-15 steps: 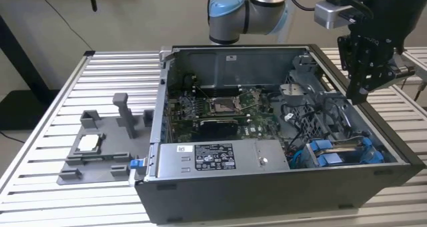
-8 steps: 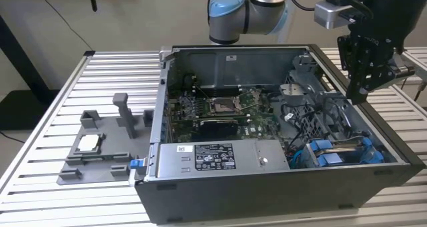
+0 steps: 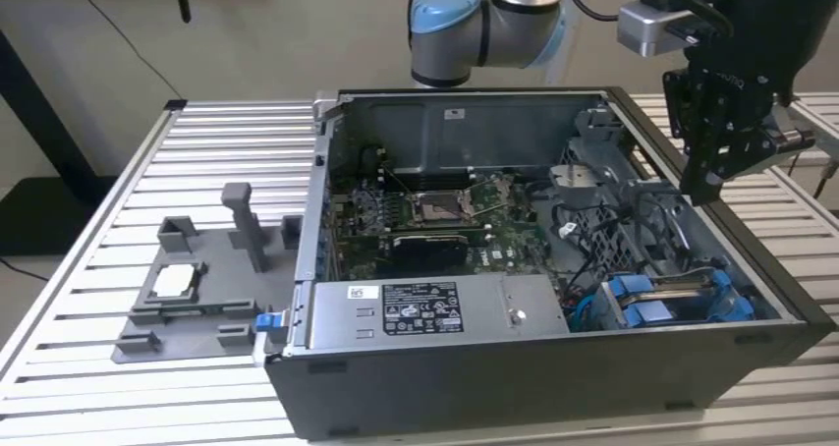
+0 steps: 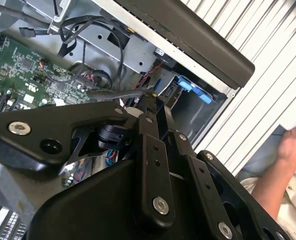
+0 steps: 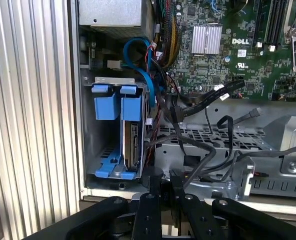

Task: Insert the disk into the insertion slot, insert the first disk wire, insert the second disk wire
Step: 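Insert the first disk wire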

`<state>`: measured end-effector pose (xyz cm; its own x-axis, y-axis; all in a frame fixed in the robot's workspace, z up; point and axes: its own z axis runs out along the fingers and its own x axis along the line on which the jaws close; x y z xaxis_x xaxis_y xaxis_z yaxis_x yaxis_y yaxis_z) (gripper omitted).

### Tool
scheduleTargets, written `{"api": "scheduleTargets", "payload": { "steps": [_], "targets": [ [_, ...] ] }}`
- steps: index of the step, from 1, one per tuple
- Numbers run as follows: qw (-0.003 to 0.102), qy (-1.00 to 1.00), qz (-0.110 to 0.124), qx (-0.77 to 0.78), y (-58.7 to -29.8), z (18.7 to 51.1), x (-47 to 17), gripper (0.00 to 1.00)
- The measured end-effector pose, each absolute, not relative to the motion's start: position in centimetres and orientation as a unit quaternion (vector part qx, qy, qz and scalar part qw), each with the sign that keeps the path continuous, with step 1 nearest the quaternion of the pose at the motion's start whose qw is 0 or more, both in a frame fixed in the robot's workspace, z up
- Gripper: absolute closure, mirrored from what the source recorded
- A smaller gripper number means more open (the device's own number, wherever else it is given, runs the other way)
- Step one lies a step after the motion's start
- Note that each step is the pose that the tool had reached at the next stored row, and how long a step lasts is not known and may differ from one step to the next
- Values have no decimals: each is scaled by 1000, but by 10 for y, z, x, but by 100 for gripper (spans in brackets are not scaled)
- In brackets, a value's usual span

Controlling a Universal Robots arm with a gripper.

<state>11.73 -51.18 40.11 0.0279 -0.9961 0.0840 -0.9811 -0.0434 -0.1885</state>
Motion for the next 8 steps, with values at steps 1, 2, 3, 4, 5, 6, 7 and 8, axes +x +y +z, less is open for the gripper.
{"api": "scheduleTargets", "payload": {
  "steps": [1, 2, 3, 4, 5, 6, 7, 8],
  "targets": [
    [38, 690, -97, -716, -512, 402, 117, 78],
    [38, 690, -97, -716, -512, 404, 117, 78],
    [37, 690, -98, -716, -512, 406, 117, 73],
    [36, 690, -99, -716, -512, 407, 117, 73],
    [35, 690, -101, -716, -511, 407, 117, 65],
    [33, 690, -104, -716, -511, 407, 117, 65],
    [32, 689, -106, -716, -510, 407, 117, 65],
    [31, 689, -108, -716, -510, 407, 117, 65]
  ]
}}
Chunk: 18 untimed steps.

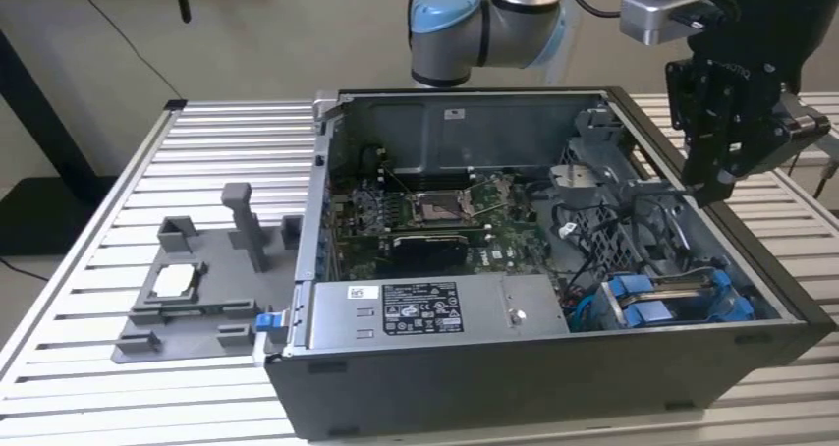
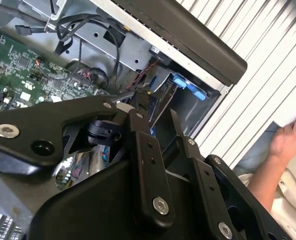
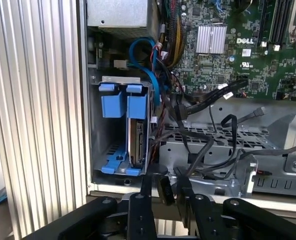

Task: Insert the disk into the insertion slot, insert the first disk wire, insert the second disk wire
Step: 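Insert the first disk wire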

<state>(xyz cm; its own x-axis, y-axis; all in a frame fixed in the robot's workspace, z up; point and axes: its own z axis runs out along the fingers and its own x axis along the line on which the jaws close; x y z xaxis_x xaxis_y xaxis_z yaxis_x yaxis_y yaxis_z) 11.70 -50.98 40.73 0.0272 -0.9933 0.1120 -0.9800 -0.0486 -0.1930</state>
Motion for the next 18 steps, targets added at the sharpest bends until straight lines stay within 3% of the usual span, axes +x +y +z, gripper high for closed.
{"api": "scheduleTargets", "payload": {
  "steps": [5, 11, 18],
  "targets": [
    [30, 688, -117, -716, -504, 406, 117, 65],
    [11, 684, -140, -716, -497, 403, 116, 65],
    [8, 683, -148, -715, -492, 399, 115, 65]
  ]
}}
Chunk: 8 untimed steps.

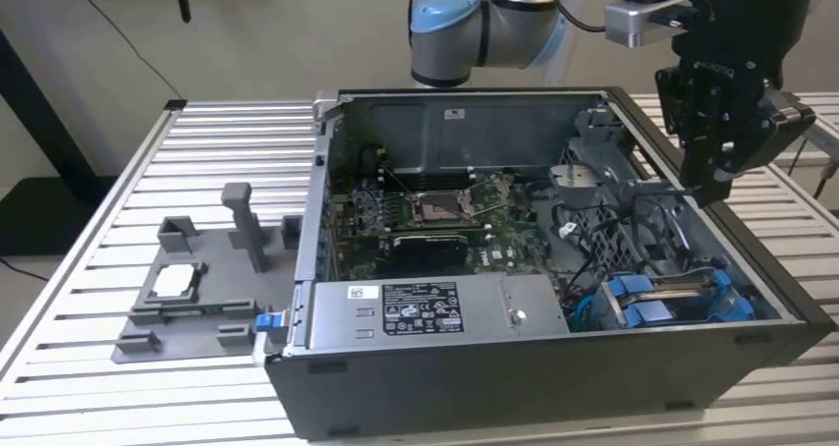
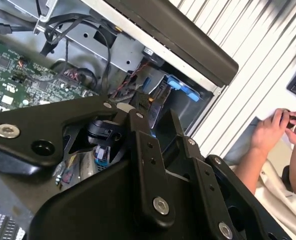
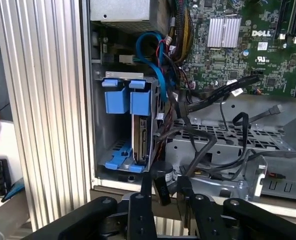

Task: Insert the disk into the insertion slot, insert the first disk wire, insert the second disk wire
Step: 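Insert the first disk wire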

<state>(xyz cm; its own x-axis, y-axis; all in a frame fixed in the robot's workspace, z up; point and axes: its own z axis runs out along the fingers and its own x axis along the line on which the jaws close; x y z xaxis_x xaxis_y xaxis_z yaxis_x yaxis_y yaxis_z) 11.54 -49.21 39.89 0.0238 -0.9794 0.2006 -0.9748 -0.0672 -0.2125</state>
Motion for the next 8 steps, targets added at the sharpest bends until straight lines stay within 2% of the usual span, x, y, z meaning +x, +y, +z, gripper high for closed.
{"api": "scheduleTargets", "payload": {
  "steps": [1, 2, 3, 4, 8],
  "targets": [
    [7, 683, -148, -715, -492, 399, 115, 67],
    [7, 683, -148, -715, -492, 399, 115, 74],
    [7, 683, -148, -715, -492, 399, 115, 74],
    [7, 683, -148, -715, -493, 399, 115, 80],
    [7, 683, -148, -715, -494, 399, 115, 80]
  ]
}}
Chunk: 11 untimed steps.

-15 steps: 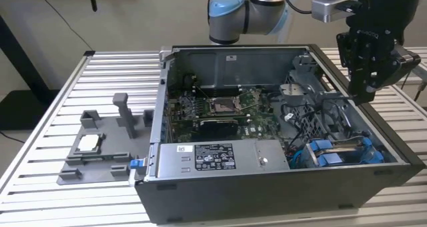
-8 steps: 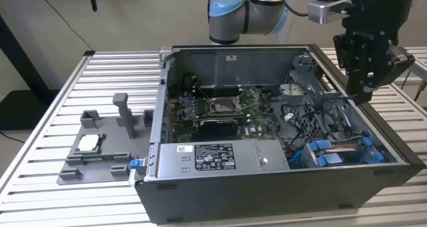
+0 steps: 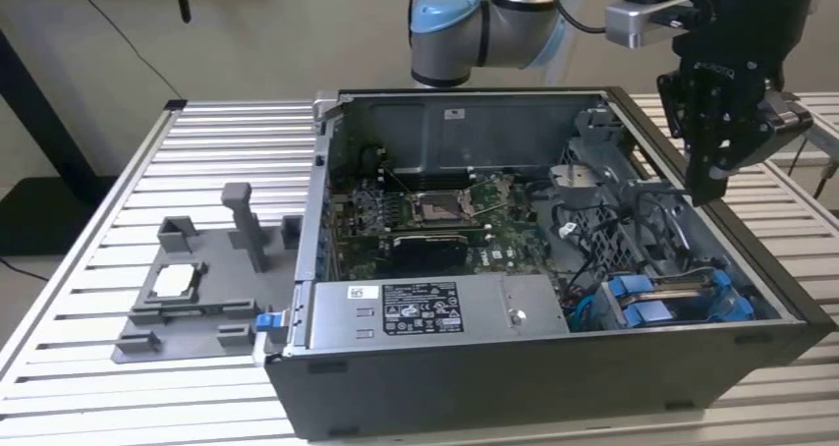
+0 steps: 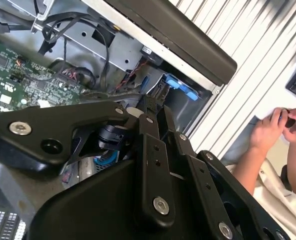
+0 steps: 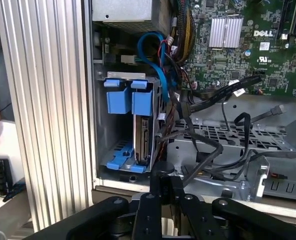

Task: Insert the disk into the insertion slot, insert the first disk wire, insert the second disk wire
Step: 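Insert the first disk wire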

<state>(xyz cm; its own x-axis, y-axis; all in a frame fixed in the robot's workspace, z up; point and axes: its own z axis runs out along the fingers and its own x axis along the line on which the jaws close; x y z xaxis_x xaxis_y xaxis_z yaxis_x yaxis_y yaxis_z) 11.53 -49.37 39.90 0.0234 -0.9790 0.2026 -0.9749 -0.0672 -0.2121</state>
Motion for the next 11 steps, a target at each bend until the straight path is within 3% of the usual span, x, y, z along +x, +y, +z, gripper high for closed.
{"api": "scheduleTargets", "payload": {
  "steps": [11],
  "targets": [
    [0, 685, -141, -715, -516, 396, 116, 80]
  ]
}}
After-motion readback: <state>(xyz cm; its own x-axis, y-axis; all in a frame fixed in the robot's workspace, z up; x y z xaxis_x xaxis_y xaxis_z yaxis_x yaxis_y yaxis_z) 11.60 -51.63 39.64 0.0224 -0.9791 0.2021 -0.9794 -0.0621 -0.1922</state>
